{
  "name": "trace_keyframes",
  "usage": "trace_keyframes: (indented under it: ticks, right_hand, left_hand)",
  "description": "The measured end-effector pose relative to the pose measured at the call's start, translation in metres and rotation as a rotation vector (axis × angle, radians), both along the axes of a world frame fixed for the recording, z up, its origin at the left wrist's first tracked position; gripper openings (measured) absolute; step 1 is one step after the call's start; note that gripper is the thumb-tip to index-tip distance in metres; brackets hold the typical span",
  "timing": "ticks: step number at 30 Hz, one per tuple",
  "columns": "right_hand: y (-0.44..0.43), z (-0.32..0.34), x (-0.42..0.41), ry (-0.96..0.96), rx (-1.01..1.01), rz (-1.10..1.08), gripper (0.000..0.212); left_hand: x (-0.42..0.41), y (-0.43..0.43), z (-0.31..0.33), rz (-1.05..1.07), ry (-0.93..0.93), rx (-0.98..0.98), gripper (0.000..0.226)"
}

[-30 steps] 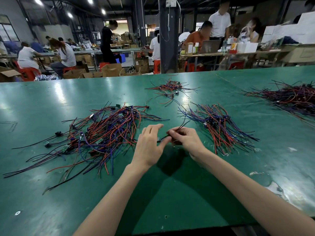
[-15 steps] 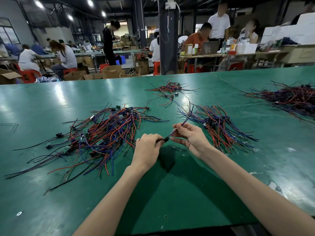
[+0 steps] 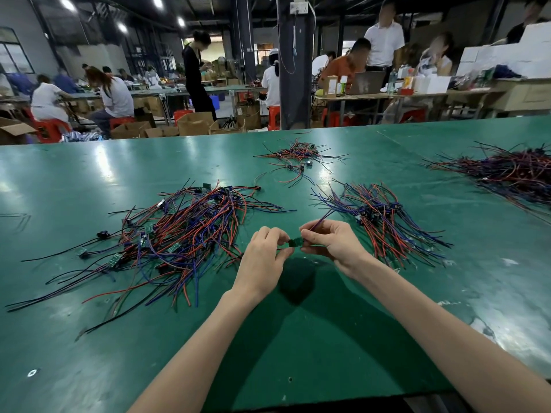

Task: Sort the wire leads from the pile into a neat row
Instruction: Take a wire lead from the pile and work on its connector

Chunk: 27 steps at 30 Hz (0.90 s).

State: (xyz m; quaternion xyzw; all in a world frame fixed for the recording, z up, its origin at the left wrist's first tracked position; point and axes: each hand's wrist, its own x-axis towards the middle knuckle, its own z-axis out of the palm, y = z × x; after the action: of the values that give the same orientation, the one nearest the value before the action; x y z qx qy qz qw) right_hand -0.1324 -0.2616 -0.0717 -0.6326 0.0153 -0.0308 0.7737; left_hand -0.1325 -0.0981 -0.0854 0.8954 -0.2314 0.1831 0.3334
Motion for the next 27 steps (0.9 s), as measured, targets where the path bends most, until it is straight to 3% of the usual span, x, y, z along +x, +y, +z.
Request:
trace_keyframes:
  ticks: [6,15,27]
  right_hand:
    - [-0.003,0.002,0.001,-0.061,0.082,-0.053,0.012]
    - [-0.007,0.004,0.004,-0.095,0.140,-0.116,0.017]
    - [-0.012,0.009,0.008,-0.046,0.277,-0.202,0.013]
  left_hand:
    - [0.004,0.002,-0.005,0.090,-0.026,0.210,0.023]
    - [0.005,0.004,-0.006,0.113,-0.030,0.248,0.022]
    - [0.002,0.001,0.001,-0.008,0.260,0.027,0.019]
